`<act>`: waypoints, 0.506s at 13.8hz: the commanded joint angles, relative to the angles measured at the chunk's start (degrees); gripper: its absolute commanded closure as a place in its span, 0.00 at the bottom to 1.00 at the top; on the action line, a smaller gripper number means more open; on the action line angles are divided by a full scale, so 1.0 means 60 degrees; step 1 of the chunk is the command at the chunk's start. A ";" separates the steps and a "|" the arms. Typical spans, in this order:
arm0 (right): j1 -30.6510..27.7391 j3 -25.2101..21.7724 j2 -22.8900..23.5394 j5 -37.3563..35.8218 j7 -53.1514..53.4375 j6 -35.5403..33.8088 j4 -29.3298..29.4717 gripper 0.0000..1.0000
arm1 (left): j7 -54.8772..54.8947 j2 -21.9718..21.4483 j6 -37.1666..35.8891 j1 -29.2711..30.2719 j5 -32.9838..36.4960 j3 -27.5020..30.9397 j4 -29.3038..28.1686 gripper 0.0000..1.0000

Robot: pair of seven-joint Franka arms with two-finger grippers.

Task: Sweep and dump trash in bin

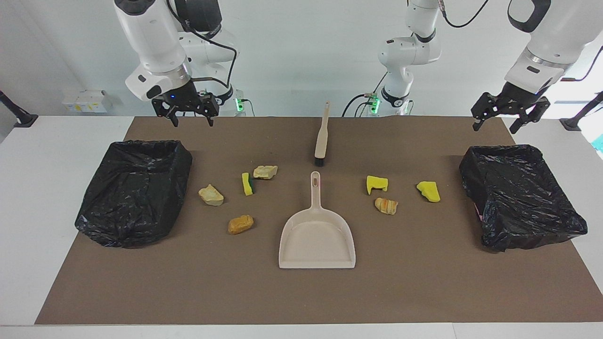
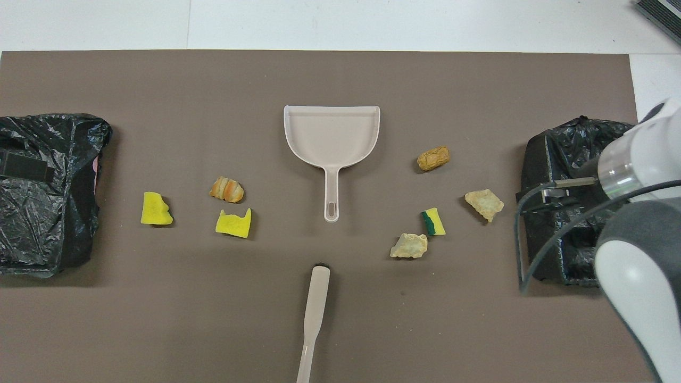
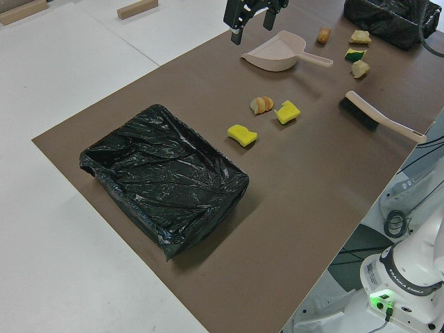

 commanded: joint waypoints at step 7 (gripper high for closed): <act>0.1290 0.0074 0.1716 0.0347 0.1305 0.0884 0.0715 0.00 | -0.1100 -0.2545 0.0857 -0.2013 -0.0118 0.0016 -0.4028 0.00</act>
